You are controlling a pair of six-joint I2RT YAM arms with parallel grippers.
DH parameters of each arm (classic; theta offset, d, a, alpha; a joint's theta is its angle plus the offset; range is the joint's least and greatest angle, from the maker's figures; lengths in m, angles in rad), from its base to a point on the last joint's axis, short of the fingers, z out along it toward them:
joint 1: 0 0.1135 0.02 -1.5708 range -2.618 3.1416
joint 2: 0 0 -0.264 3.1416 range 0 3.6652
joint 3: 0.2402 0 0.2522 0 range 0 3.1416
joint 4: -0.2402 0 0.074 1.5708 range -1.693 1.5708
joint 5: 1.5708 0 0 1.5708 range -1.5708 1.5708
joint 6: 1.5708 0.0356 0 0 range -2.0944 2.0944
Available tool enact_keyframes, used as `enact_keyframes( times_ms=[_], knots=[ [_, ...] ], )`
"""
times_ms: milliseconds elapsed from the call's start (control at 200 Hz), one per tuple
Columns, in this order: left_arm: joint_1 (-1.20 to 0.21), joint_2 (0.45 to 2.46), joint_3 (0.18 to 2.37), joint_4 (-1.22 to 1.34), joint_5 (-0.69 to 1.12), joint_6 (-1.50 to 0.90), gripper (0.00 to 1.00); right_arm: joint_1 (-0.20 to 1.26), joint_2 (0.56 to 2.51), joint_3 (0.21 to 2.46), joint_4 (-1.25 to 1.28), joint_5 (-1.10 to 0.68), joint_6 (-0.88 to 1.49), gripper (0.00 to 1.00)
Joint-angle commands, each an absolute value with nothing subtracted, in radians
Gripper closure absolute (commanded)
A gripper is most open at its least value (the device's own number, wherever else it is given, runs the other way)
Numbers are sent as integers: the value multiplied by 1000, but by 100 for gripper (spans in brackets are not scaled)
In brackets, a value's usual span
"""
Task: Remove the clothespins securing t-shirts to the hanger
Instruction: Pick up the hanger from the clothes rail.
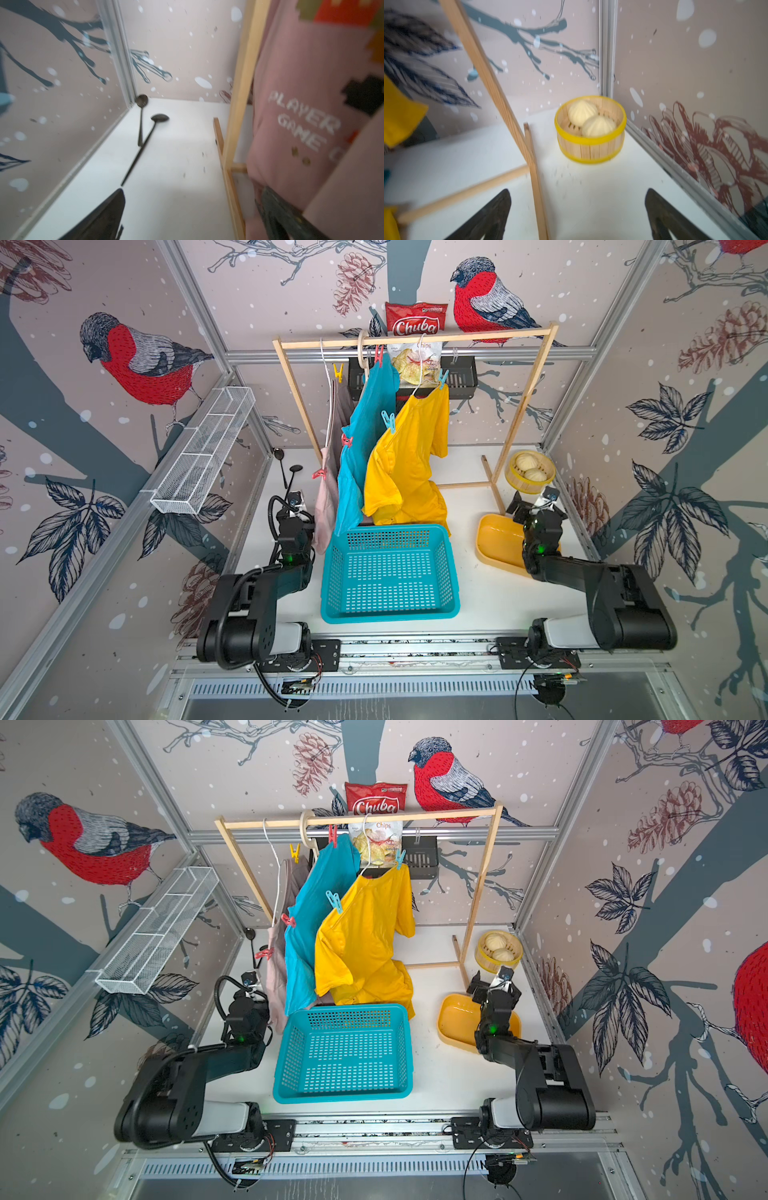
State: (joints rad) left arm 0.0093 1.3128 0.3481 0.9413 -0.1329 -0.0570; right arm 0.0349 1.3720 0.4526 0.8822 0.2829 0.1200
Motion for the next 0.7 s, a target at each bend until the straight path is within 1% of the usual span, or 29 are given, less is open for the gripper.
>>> enact_keyframes(
  times_ms=[0,70,160,220,310,395,480,605,695],
  knots=[
    [11,1211,427,660,-261,-126,1,42,1330,605,456,326,217,0],
    [14,1147,491,495,-321,-189,1,66,1310,714,286,365,261,0],
    [23,1079,578,262,-411,-296,1,141,1263,818,124,466,281,0],
    [24,1040,626,114,-413,-309,2,204,1216,875,46,513,292,0],
    [24,982,675,-61,-401,-317,2,299,1169,965,-44,506,327,1],
    [24,911,695,-194,-394,-336,2,421,1155,1086,-164,522,403,2],
    [24,810,694,-289,-324,-315,2,566,1183,1228,-285,573,478,3],
    [24,615,682,-359,-155,-267,2,811,1285,1455,-431,667,542,3],
    [2,603,726,-424,-20,-253,5,998,1377,1617,-499,784,554,3]
  ],
)
